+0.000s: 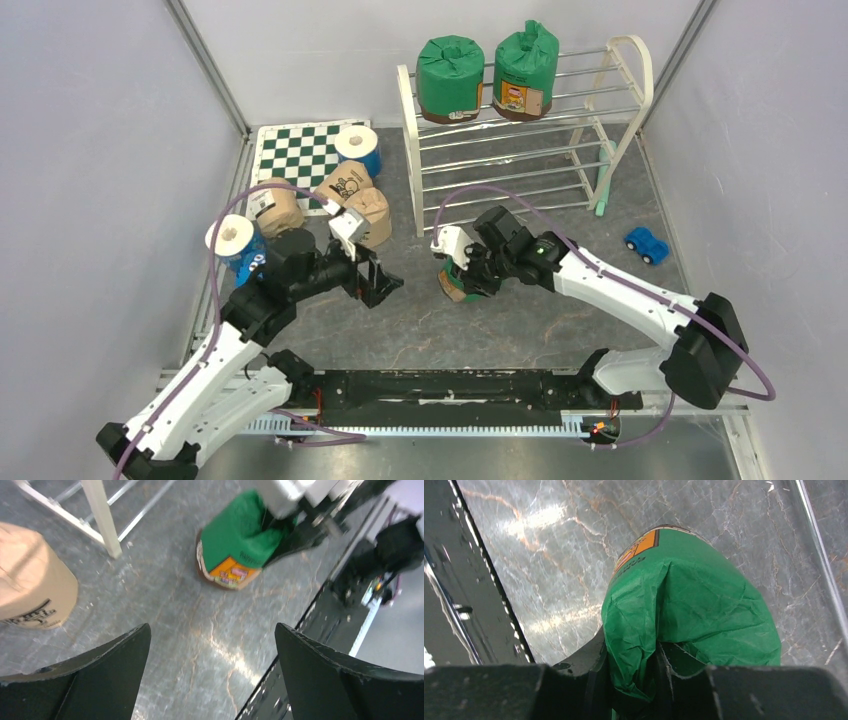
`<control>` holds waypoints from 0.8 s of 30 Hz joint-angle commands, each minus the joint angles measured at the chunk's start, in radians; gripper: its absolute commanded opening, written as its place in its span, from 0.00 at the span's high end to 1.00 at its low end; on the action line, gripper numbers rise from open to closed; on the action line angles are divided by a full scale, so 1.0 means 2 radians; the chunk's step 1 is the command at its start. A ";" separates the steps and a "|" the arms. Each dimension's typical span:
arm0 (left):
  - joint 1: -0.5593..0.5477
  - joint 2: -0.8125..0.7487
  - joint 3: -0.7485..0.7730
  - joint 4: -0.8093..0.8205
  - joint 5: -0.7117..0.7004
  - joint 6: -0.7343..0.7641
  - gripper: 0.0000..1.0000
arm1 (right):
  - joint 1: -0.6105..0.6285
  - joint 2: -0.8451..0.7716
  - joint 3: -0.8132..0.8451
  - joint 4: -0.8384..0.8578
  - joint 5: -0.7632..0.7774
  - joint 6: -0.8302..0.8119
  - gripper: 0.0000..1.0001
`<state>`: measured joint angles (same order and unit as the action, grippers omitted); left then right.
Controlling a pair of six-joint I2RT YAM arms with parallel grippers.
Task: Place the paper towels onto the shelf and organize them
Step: Place the paper towel at the center of the board.
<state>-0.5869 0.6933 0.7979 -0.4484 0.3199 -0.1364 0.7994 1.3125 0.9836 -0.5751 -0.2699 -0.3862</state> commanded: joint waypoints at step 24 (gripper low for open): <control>-0.002 -0.072 -0.070 0.052 -0.066 0.093 0.00 | 0.047 0.113 0.124 -0.128 0.123 -0.180 0.53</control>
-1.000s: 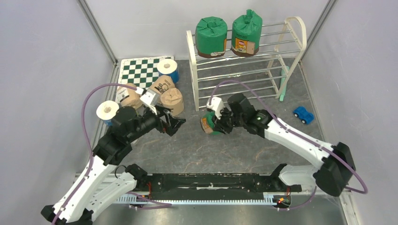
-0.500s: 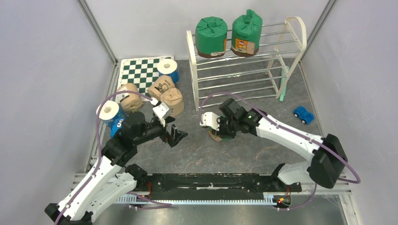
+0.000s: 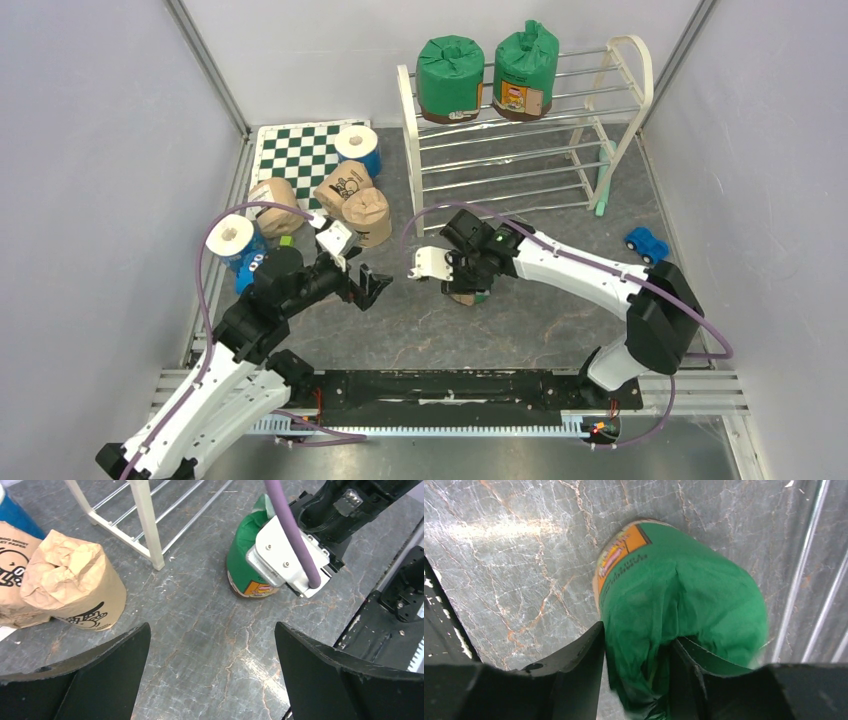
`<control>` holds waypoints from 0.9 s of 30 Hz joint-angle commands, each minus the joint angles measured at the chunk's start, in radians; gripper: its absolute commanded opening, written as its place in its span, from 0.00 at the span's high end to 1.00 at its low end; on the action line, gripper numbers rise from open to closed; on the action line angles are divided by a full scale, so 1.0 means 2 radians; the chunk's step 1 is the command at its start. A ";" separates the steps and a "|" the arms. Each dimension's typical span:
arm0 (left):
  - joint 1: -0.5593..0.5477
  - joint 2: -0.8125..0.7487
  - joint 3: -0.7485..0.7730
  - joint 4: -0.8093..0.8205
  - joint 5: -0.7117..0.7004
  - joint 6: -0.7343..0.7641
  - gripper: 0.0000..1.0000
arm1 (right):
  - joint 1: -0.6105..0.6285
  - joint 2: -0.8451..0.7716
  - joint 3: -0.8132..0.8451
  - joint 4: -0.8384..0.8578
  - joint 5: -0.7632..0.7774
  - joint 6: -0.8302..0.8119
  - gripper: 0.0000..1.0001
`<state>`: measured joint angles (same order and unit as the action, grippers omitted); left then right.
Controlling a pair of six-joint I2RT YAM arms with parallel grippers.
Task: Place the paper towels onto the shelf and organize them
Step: Place the paper towel at the center of the board.
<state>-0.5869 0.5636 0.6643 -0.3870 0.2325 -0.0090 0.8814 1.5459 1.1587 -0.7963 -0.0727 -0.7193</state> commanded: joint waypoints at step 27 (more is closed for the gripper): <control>-0.037 0.213 0.093 0.040 -0.034 -0.133 0.00 | 0.020 -0.379 -0.265 0.362 0.260 0.207 0.02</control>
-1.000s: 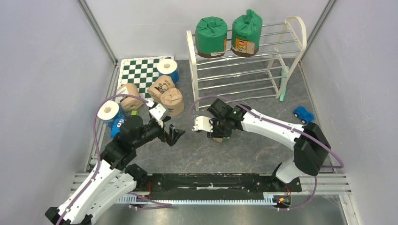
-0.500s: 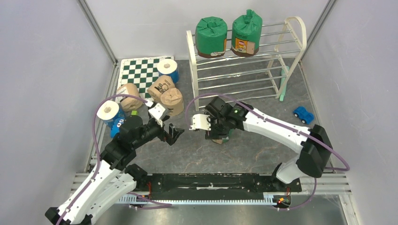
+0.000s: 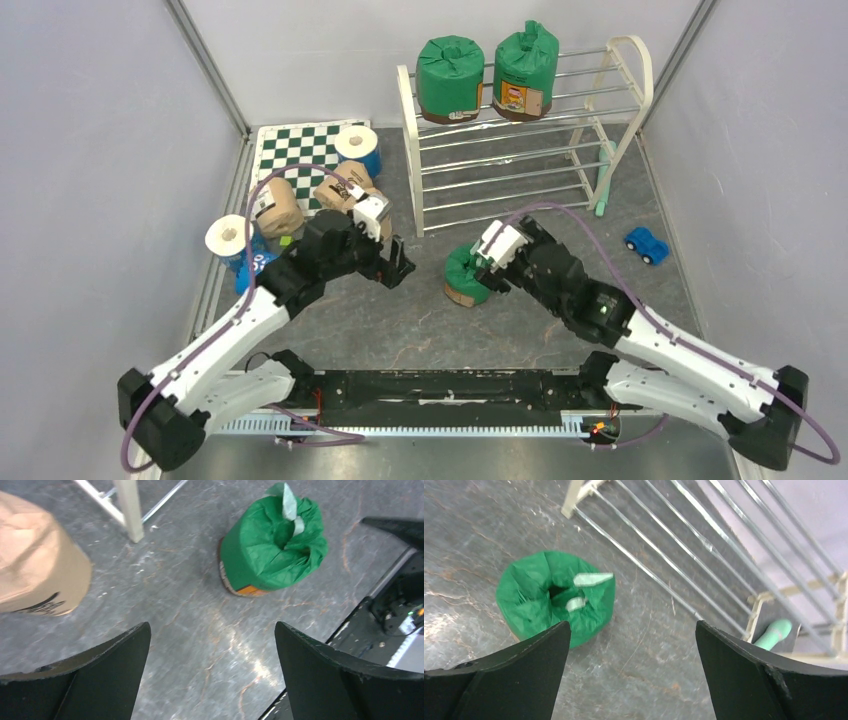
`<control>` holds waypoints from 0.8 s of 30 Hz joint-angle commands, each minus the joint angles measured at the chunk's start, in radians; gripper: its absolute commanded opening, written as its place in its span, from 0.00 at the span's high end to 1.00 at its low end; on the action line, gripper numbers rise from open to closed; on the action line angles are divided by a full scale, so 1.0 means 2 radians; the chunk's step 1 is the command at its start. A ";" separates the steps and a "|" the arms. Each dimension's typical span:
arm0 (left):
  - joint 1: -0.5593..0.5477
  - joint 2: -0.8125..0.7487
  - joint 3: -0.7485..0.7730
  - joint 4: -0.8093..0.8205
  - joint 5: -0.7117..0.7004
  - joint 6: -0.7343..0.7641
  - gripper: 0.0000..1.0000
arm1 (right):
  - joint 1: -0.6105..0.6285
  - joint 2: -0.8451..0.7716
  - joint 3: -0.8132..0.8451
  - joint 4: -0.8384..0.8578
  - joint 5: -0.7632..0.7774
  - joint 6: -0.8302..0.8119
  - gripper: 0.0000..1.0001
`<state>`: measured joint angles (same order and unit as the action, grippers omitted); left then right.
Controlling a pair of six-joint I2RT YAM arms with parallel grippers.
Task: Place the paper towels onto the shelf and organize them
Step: Place the paper towel at the center of the board.
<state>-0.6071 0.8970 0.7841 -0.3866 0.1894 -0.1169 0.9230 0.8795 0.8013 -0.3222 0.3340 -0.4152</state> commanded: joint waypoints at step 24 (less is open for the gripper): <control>-0.114 0.254 0.073 0.179 -0.042 -0.186 0.17 | -0.004 -0.108 -0.488 0.604 -0.049 0.143 0.02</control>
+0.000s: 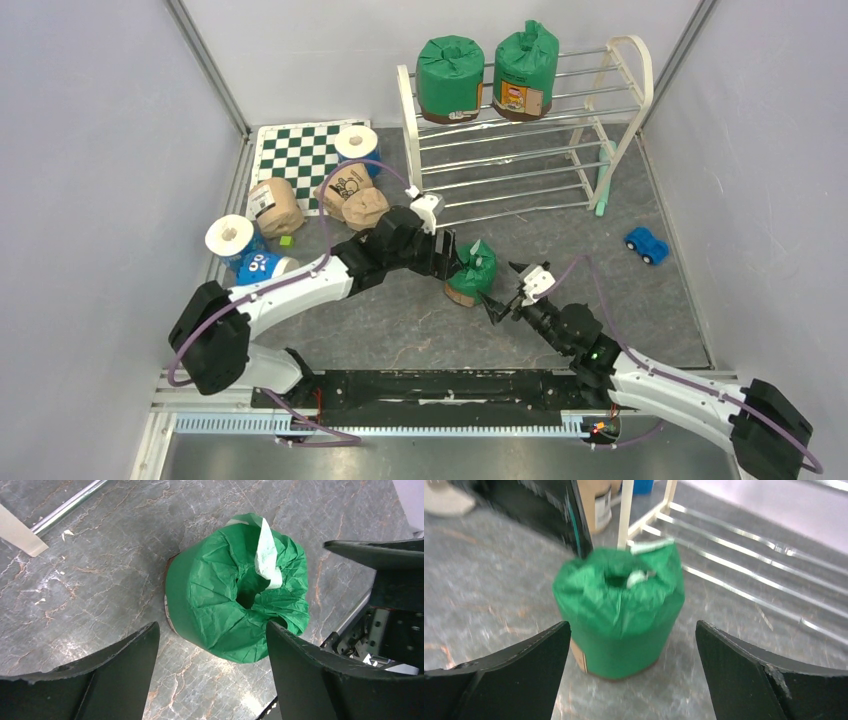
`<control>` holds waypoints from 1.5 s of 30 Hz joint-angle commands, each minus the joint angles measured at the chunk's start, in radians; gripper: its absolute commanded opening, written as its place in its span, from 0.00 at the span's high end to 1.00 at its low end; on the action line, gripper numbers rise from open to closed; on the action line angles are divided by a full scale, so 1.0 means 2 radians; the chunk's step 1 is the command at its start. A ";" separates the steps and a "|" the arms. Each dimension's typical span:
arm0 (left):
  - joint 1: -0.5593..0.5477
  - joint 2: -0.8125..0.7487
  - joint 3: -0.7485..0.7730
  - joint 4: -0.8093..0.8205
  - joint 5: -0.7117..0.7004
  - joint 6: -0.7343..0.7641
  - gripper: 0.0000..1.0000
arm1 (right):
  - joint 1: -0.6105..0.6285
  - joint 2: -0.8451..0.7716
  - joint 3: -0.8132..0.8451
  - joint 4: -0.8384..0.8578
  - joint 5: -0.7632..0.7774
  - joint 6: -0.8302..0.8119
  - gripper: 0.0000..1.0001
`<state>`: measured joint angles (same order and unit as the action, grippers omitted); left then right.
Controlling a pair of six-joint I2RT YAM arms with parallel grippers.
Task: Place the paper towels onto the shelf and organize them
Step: Place the paper towel at the center of the board, then pick up the paper towel from the center of the board.
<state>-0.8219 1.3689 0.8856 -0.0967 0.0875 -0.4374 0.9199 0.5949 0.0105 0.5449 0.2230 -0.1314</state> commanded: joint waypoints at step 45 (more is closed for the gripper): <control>-0.044 -0.028 0.101 -0.085 -0.084 -0.036 0.88 | -0.004 0.015 0.066 0.026 -0.091 -0.050 0.02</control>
<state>-0.9100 1.3720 1.0721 -0.2855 -0.0776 -0.4385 0.9123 0.6170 0.0971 0.4793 0.0643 -0.2050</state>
